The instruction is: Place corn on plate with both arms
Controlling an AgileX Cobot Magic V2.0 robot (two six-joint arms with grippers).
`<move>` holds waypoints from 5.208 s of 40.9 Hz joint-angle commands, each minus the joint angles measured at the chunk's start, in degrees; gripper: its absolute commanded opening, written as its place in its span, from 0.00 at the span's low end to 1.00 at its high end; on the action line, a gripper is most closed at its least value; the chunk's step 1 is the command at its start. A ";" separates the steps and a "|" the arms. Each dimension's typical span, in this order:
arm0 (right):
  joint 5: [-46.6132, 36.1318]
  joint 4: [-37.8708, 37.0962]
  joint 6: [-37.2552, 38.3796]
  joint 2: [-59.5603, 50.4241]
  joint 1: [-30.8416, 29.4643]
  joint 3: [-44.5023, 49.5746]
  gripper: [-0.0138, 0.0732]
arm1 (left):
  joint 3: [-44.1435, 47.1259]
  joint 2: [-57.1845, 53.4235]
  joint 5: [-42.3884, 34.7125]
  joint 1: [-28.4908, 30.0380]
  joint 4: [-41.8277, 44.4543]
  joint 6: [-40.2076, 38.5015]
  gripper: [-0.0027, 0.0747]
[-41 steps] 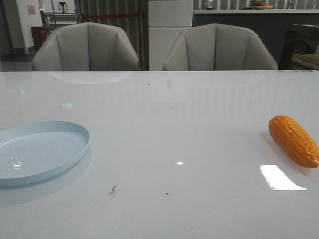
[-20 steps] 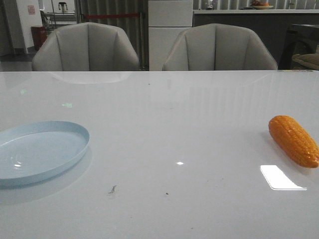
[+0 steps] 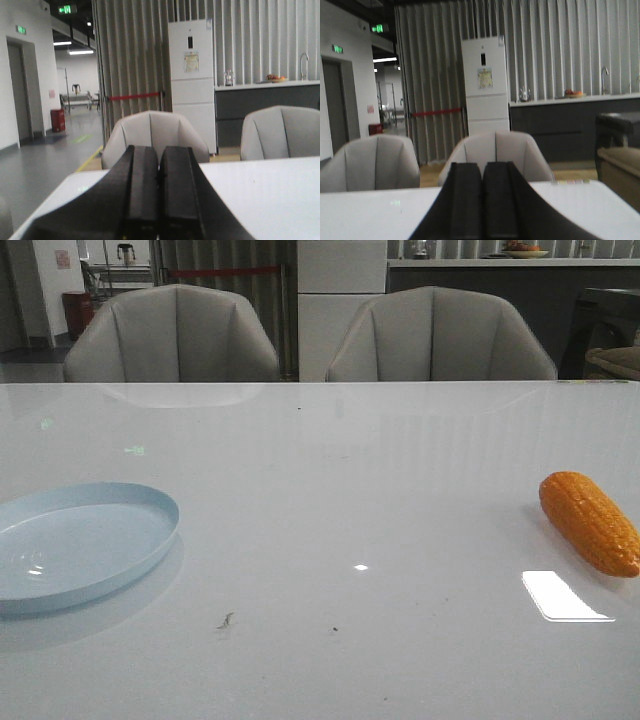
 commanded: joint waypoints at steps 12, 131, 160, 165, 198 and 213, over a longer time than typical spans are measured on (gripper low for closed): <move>8.83 0.08 -0.12 7.35 -0.01 -24.45 0.22 | -19.86 7.64 2.13 -0.14 4.38 -0.31 0.15; 34.14 0.08 -4.67 50.71 -0.01 -34.27 0.84 | -58.06 79.33 49.51 -0.14 0.66 -0.31 0.78; 34.20 0.08 -4.67 50.71 -0.01 -34.27 0.84 | -66.33 105.63 51.98 -0.14 0.66 -0.31 0.78; 34.10 0.08 -4.67 50.71 -0.01 -34.27 0.84 | -66.33 107.27 51.44 -0.14 0.66 -0.31 0.78; 34.17 0.08 -4.67 50.71 -0.01 -34.27 0.84 | -67.24 108.74 53.91 -0.14 0.96 -0.31 0.16; 34.28 0.08 -4.67 50.71 -0.01 -34.27 0.84 | -79.62 108.74 63.57 -0.14 0.70 -0.31 0.16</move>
